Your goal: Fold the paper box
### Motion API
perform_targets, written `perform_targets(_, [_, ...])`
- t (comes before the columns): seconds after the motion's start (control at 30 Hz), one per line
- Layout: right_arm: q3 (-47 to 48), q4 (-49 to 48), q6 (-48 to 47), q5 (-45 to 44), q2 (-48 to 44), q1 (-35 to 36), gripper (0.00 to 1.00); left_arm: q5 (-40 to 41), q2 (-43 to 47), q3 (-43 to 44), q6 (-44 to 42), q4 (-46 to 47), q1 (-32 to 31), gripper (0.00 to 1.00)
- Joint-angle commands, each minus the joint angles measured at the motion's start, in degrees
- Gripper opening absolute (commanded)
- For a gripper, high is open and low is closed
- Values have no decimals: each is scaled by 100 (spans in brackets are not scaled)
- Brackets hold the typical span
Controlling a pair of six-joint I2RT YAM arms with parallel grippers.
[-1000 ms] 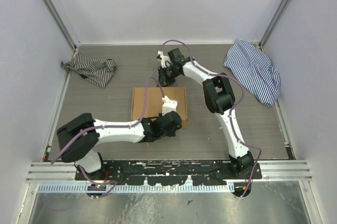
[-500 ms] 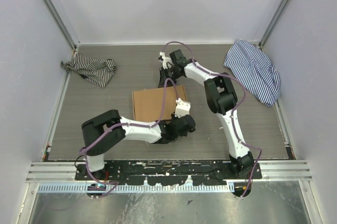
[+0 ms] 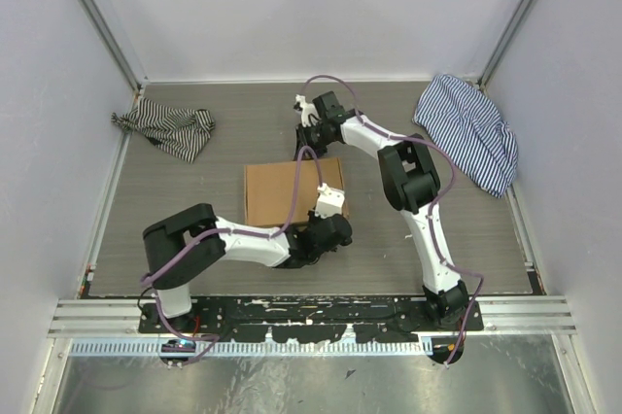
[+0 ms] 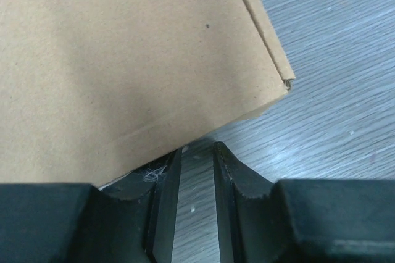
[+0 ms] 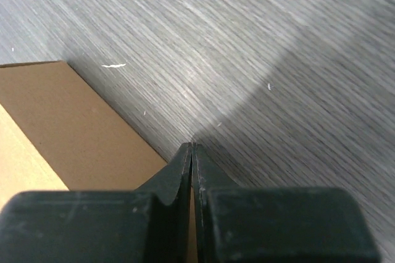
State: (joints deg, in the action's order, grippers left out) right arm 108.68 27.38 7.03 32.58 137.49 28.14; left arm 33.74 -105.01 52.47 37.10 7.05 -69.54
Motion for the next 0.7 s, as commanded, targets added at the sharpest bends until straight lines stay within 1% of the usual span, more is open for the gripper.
perform_targets(0.0, [-298, 573, 91, -632, -244, 69, 9, 407, 418, -228, -201, -382, 260, 36])
perform_targets(0.1, [-402, 369, 236, -826, -475, 69, 14, 360, 608, -172, -189, -628, 120, 38])
perform_targets(0.13, [-446, 301, 274, -904, -562, 69, 17, 399, 658, -126, -190, -711, 57, 39])
perform_targets(0.23, [-490, 202, 338, -1264, -816, 69, 26, 548, 802, -24, -220, -913, -165, 46])
perform_targets(0.3, [-496, 198, 371, -1555, -1003, 56, 38, 641, 934, 36, -214, -1067, -260, 52])
perform_targets(0.43, [-547, 198, 390, -1877, -1464, -11, 55, 838, 1316, 159, -220, -1407, -446, 59])
perform_targets(0.5, [-614, 198, 408, -2018, -1744, -68, 62, 990, 1611, 218, -229, -1579, -519, 62])
perform_targets(0.6, [-796, 202, 538, -2289, -2243, -234, 64, 1224, 2145, 278, -204, -1977, -533, 63])
perform_targets(0.67, [-1031, 215, 680, -2552, -2688, -363, 64, 1533, 2569, 208, -183, -2201, -534, 65])
